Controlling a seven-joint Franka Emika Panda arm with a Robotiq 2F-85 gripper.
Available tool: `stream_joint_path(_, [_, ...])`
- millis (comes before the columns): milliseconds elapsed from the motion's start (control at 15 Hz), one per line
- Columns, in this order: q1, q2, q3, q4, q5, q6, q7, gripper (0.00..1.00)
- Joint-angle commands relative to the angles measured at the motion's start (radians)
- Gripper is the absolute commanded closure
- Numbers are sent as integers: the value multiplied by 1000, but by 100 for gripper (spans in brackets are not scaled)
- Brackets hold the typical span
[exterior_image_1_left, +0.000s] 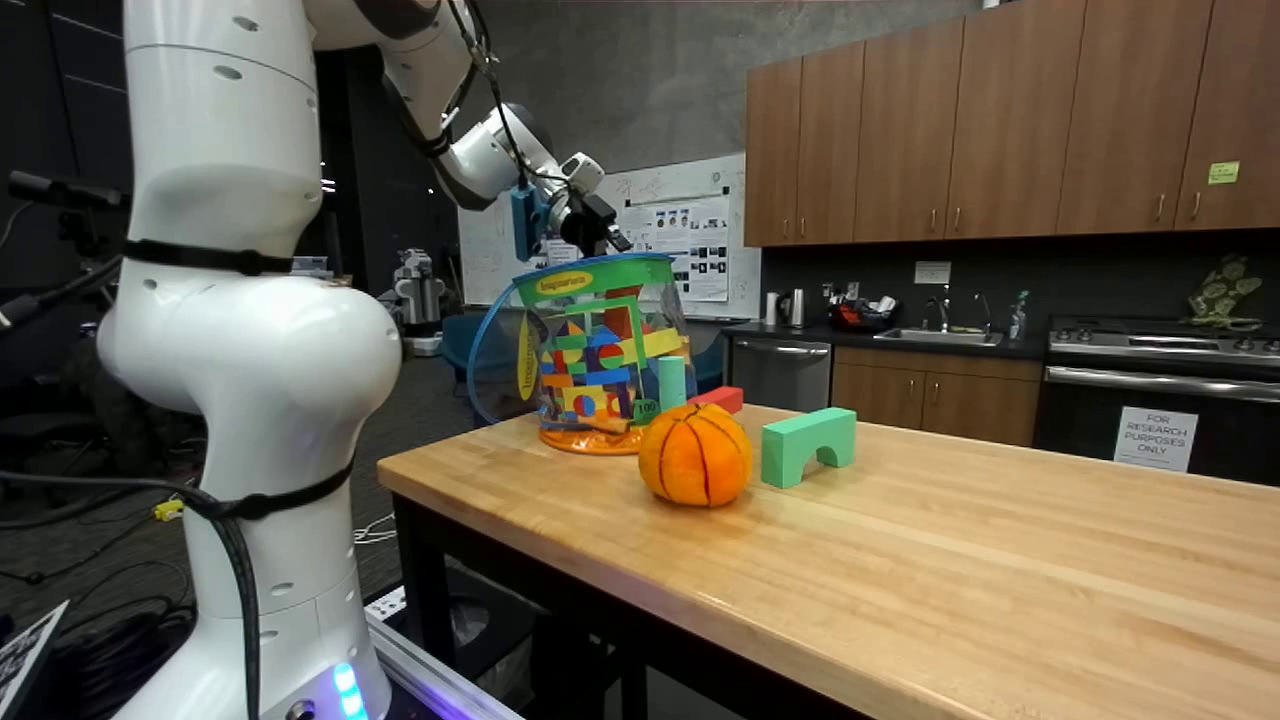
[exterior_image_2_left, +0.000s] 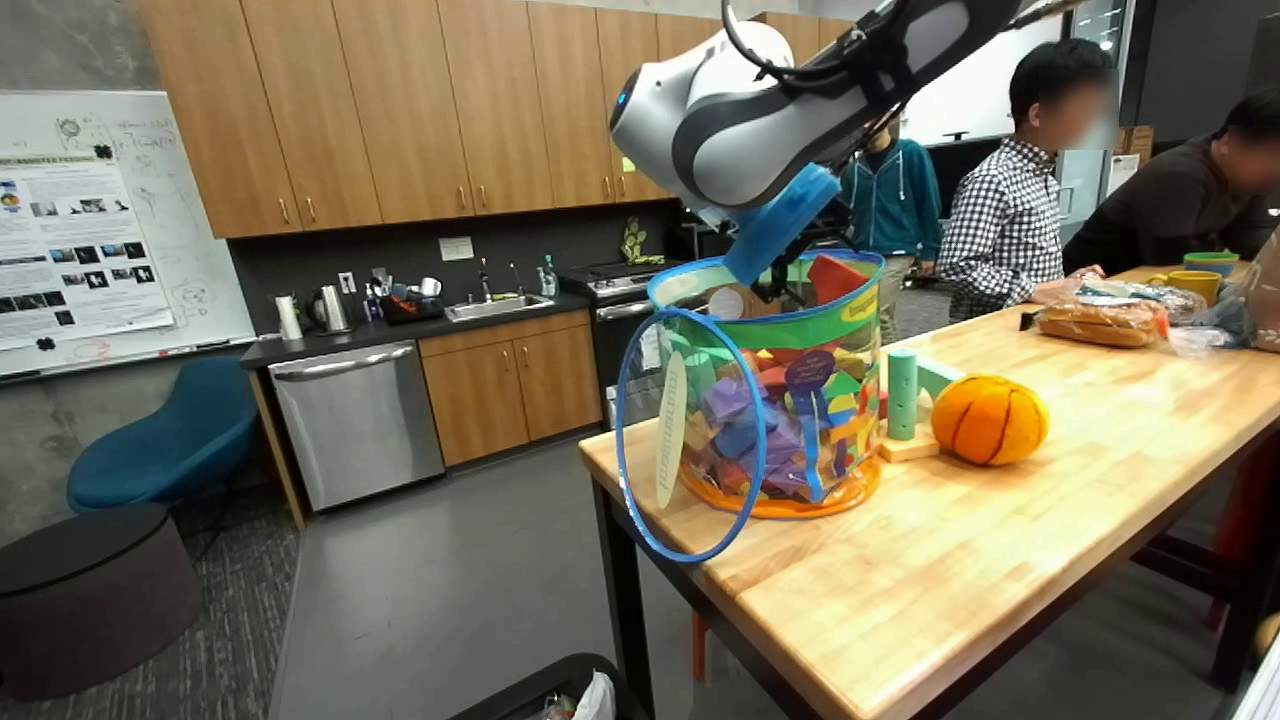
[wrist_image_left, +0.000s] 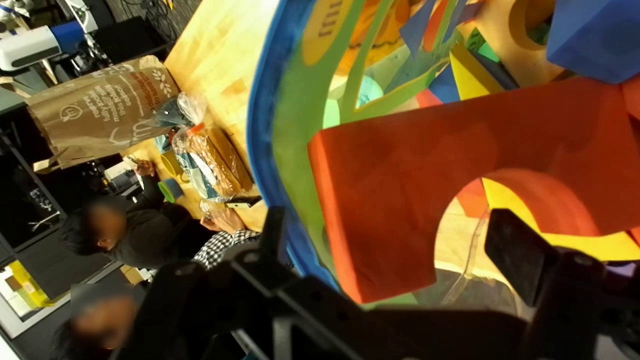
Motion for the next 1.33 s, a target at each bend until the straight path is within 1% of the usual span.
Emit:
stream_joint_path(0, [9,5,-10,6,-27,-14,43,0])
stream_joint_path(533, [-4,5,-37,-4,-42,-26,77,0])
stream_joint_path(600, [-5,4,-41,-4,-45,-30,70,25])
stream_joint_path(667, [-5,4,-44,-4,-49,-35,68,26])
stream_joint_path(800, [-6,5,-47,-1,-61,-43,62,39])
stream_joint_path(867, [-6,4,-48,0,-63,-45,61,47])
stream_joint_path(933, [-6,6,-48,0,-66,-47,61,56])
stream_joint_path(1067, [-6,6,-47,3,-72,-56,58,69])
stream_joint_path(1133, [-5,8,-46,2,-71,-58,60,78])
stream_joint_path(1200, [-5,9,-46,3,-71,-60,59,81])
stream_joint_path(1267, [-5,9,-46,3,-70,-61,59,81])
